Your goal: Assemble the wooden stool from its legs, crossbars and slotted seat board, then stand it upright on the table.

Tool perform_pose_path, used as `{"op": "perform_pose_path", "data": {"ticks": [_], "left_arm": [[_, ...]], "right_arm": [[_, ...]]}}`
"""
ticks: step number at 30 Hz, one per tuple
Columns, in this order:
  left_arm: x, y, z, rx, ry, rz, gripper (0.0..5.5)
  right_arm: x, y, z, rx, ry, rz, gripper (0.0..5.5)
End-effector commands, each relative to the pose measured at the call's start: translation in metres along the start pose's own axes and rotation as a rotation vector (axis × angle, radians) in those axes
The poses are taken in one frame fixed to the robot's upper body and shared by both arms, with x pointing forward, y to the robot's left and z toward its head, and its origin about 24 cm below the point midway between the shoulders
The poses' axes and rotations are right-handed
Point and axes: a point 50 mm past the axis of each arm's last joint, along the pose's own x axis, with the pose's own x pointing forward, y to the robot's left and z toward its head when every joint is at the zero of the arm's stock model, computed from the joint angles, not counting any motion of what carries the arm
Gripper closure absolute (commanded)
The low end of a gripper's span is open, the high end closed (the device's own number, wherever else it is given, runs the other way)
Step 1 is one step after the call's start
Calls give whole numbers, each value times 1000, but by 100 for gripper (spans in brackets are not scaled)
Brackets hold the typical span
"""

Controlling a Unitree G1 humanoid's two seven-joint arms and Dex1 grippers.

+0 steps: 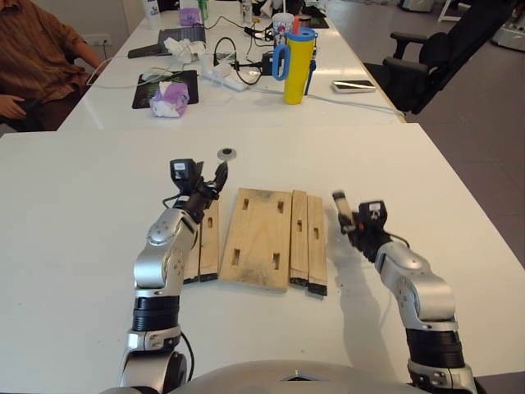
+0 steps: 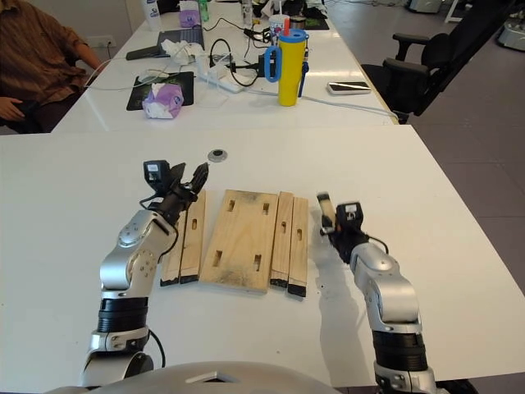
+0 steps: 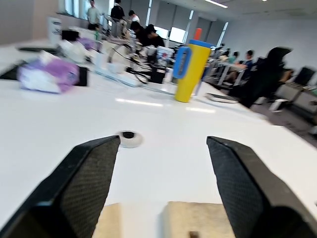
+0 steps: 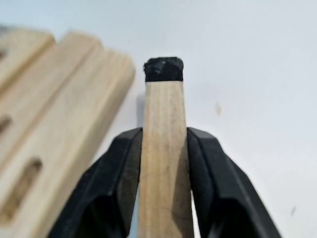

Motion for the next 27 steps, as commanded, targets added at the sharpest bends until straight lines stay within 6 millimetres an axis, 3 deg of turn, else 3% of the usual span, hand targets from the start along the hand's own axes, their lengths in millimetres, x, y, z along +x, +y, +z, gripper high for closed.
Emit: {"op": "perform_pose_path", "data": {"ticks": [1,7,11,17,27], "left_arm": [[9,-22,20,-168,4,-201,222],[16,-43,38,-442,51,-439,222],[17,-51,44,-489,84,-511,222],[14,-56,37,-496,147,-540,222],[13,-52,35,-520,161,-524,367]], "right_arm": [[7,21,39,-21,-237,162,422],[6,58,49,-82,-361,466,422],[3,69,51,-117,-406,550,422],[-3,77,54,-95,-459,608,422],[-7,77,55,-87,-477,600,422]]}}
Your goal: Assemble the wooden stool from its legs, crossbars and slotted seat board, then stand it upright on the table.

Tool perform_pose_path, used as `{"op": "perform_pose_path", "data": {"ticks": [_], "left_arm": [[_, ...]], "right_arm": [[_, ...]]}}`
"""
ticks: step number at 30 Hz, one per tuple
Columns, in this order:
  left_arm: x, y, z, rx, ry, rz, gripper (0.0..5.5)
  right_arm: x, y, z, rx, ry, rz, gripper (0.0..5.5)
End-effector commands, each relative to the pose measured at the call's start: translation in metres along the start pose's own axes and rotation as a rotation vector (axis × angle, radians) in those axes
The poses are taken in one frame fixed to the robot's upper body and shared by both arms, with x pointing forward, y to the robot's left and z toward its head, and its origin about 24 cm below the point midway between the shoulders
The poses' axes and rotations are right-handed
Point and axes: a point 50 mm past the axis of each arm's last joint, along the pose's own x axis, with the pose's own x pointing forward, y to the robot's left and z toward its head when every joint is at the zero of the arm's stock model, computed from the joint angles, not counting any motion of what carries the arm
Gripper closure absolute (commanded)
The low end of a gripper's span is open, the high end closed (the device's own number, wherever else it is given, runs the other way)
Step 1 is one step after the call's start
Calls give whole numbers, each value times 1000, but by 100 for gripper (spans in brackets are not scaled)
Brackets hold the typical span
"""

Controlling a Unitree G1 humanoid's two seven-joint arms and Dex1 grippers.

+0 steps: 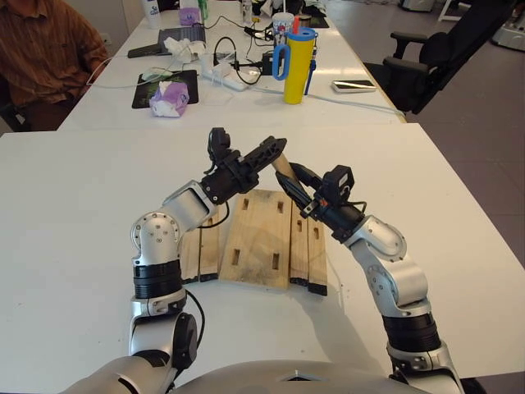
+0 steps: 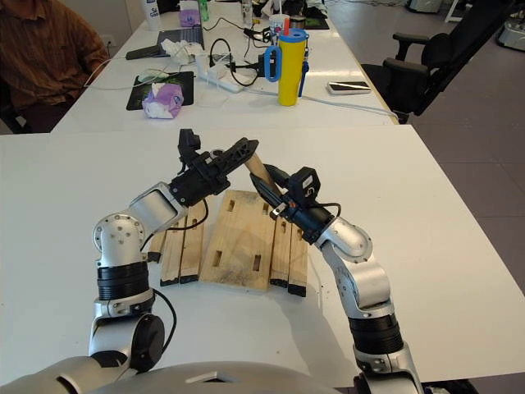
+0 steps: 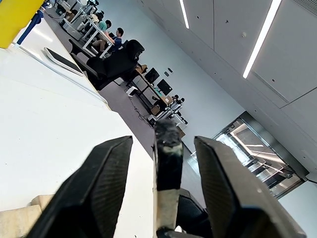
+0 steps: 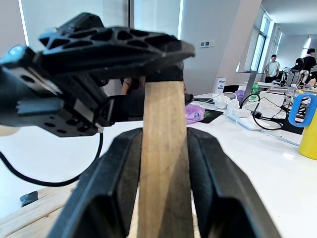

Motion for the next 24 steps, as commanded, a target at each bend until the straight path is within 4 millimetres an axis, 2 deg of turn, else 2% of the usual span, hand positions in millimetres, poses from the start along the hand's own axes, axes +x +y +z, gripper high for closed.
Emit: {"op": "perform_pose_path", "data": {"ticks": [1,10,11,15,17,20,24], "left_arm": [[-1,2,1,-11,6,17,377],[-4,3,2,-25,-8,27,500],[-4,3,4,-19,-20,31,503],[-11,5,19,34,-134,95,508],[-20,10,27,82,-209,182,508],[-46,16,34,195,-310,356,508],[-87,27,19,276,-378,611,508]], "right_arm": [[-1,1,3,-4,-21,-5,422],[-2,-2,2,-57,-10,-34,422],[-2,-3,1,-64,-4,-37,386],[-7,-6,-10,-124,76,-54,328],[-13,-9,-23,-106,153,-94,295],[-24,-15,-37,-82,235,-166,260],[-35,-30,-43,-24,268,-331,256]]}}
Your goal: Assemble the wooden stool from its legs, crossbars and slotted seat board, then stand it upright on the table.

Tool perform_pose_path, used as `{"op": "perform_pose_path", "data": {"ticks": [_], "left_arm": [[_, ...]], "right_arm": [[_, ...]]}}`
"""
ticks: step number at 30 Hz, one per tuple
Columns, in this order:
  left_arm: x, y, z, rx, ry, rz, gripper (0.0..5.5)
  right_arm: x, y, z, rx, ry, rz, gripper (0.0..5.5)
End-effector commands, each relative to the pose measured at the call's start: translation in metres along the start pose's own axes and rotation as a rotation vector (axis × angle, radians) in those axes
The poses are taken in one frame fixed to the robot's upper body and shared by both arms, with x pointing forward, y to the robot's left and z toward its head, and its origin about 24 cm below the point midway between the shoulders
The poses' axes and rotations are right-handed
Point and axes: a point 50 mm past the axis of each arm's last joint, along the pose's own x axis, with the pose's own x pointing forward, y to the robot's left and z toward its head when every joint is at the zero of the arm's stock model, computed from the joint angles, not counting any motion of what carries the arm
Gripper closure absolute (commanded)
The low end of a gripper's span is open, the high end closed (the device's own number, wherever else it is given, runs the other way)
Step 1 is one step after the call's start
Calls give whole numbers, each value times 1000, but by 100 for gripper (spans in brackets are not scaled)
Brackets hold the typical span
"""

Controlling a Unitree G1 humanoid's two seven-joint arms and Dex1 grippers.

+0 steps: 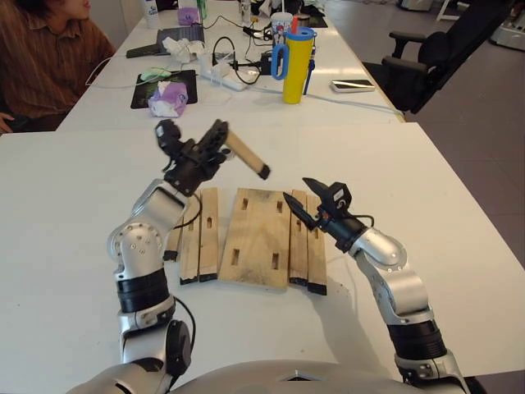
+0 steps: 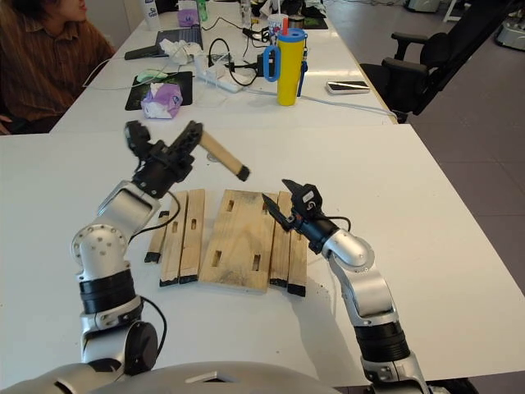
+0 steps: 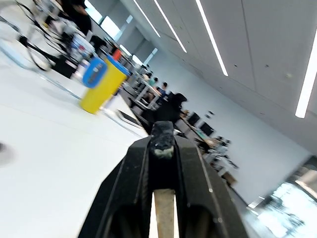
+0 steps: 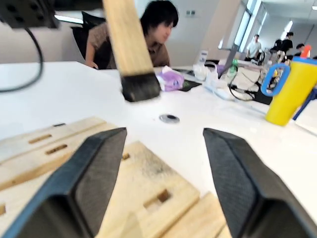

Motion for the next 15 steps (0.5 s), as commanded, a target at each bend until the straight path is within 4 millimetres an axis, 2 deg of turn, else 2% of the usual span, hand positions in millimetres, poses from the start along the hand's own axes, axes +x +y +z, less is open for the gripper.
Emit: {"op": "perform_pose_path", "data": {"ticks": [1,3,8,15], "left_arm": [[-39,26,-10,85,-33,238,508],[-50,31,-15,105,-32,300,508],[-60,33,-29,121,-18,367,508],[-69,39,-32,125,-37,439,508]], "right_arm": [[-7,-18,-7,70,43,-173,256],[-9,-23,-8,98,47,-223,256],[-4,-23,-4,104,42,-238,256],[2,-16,-3,125,44,-220,256]]}}
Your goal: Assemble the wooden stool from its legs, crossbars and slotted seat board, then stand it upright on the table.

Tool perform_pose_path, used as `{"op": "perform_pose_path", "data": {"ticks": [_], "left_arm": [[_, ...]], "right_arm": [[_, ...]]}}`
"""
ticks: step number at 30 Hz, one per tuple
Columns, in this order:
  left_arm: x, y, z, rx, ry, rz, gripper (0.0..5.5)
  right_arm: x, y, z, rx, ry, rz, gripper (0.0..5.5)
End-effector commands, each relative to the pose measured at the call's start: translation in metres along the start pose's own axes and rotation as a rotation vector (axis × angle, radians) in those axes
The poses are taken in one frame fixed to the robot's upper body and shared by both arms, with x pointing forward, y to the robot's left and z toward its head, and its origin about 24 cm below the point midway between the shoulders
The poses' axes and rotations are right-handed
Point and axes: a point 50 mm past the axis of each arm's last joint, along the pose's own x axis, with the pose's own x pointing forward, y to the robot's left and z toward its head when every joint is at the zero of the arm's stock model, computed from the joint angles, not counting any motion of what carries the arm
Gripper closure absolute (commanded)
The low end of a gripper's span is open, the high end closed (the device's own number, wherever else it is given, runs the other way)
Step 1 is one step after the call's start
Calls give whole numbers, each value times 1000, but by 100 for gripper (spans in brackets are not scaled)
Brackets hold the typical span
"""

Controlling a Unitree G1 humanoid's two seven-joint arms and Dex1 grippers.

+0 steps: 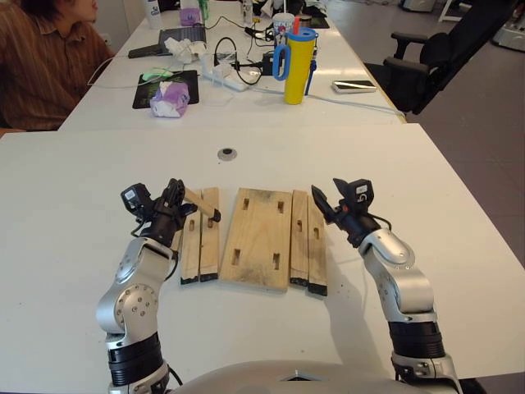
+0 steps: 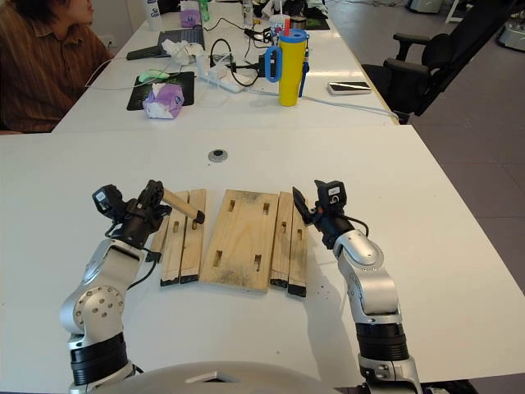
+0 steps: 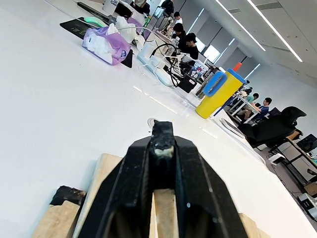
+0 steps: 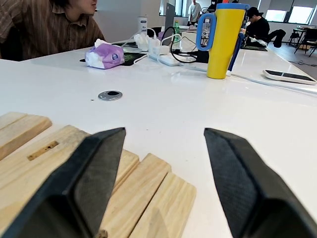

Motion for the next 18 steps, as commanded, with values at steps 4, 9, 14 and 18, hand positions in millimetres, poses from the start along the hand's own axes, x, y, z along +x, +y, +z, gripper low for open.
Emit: {"op": "perform_pose_path", "data": {"ticks": [4,9,14,18], "left_arm": [[-4,6,3,16,-30,52,508],[-3,13,-3,44,5,89,508],[-3,17,-9,77,37,122,508],[-3,17,-11,185,60,134,508]], "right_arm": [[1,9,-4,24,23,17,256],[1,10,-4,26,24,14,256],[2,10,-4,21,28,12,256],[1,12,-4,10,39,20,256]]}}
